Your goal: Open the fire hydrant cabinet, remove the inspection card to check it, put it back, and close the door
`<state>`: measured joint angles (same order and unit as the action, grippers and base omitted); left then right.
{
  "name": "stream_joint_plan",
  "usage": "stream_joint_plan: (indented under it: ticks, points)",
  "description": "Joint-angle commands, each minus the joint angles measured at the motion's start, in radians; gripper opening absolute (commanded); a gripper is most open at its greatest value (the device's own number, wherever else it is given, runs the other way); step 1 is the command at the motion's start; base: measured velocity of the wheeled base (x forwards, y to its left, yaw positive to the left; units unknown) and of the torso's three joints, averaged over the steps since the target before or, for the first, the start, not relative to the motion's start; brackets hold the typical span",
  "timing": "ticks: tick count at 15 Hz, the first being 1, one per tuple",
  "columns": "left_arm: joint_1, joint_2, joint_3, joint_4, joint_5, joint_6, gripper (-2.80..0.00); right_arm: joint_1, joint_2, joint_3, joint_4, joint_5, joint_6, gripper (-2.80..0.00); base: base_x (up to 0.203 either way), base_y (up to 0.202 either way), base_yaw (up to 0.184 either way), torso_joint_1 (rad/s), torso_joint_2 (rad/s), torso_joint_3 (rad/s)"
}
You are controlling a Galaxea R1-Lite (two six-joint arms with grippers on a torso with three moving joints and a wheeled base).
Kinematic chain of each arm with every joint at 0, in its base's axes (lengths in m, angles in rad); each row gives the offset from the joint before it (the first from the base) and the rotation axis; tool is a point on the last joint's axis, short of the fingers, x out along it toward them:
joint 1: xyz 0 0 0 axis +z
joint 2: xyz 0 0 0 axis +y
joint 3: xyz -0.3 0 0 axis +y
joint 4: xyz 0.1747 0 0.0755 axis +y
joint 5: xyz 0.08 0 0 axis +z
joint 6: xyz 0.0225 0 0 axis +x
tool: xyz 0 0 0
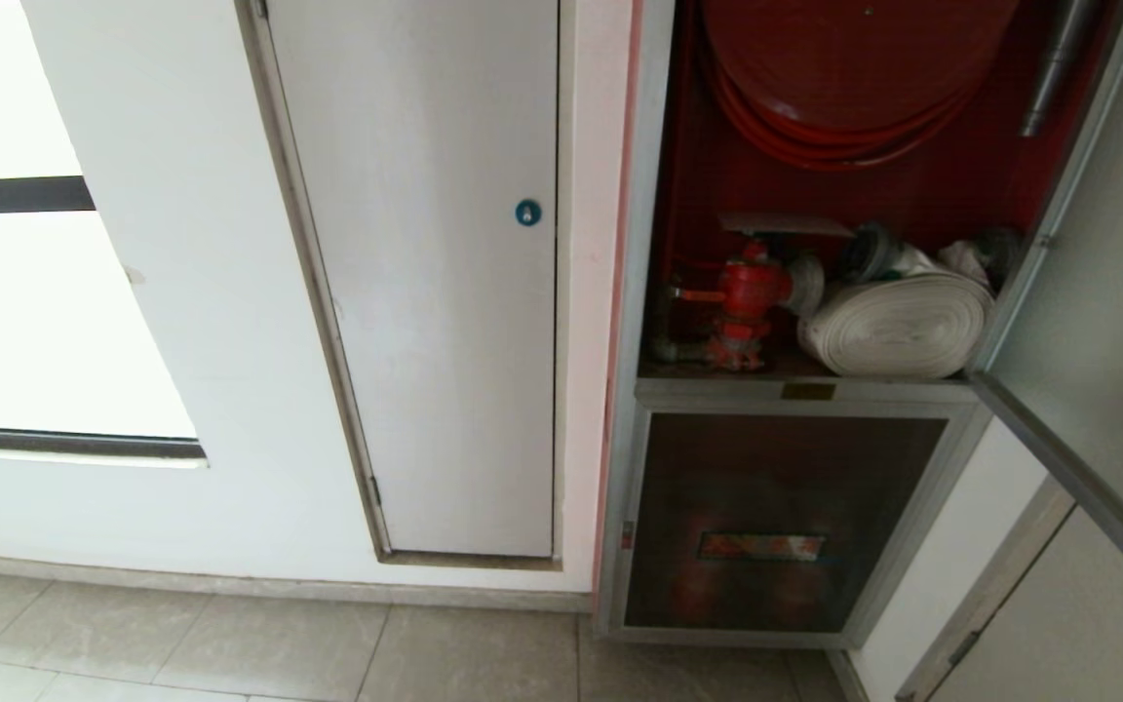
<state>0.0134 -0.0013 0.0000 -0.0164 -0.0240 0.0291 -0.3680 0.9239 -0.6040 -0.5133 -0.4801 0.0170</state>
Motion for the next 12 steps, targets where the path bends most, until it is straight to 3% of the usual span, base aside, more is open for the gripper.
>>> stream_joint_plan:
  ticks: [1,6,12]
  points:
    - [0.000,0.001,0.006,-0.001,-0.001,0.000,-2.80,-0.093,0.067,0.004,-0.126,0.004,0.082,-2.80,0.000,0.000,0.000,0.000,0.00,0.000]
    - [0.000,0.001,0.006,0.000,-0.001,0.000,-2.80,-0.268,0.087,0.070,-0.472,0.007,0.161,-2.80,0.000,0.000,0.000,0.000,0.00,0.000]
    - [0.000,0.001,0.007,0.000,-0.001,0.000,-2.80,-0.463,0.122,0.084,-0.548,0.076,0.316,-2.80,0.000,0.000,0.000,0.000,0.00,0.000]
